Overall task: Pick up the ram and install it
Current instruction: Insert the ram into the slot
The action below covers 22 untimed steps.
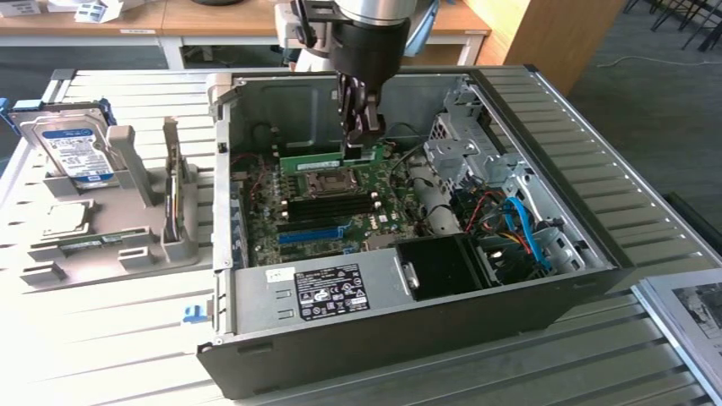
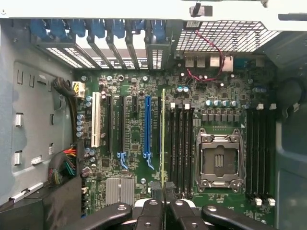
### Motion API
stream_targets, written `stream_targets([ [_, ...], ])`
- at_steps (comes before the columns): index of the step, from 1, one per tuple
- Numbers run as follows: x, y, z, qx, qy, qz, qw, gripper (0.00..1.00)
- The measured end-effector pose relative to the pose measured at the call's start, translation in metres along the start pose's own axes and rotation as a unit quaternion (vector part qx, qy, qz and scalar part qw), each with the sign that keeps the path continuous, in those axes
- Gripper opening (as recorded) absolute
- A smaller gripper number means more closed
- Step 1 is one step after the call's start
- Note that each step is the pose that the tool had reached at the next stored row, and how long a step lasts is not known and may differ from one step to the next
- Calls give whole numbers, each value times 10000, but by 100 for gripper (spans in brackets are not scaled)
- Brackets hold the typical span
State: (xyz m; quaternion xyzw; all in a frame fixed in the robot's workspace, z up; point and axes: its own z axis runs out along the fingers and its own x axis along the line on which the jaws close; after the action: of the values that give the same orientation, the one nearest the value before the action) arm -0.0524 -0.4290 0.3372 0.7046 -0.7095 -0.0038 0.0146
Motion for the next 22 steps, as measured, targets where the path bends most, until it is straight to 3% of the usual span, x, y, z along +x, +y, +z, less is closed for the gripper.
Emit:
stream_targets([
  [22,-3,-5,193,51,194,6,9998,12],
])
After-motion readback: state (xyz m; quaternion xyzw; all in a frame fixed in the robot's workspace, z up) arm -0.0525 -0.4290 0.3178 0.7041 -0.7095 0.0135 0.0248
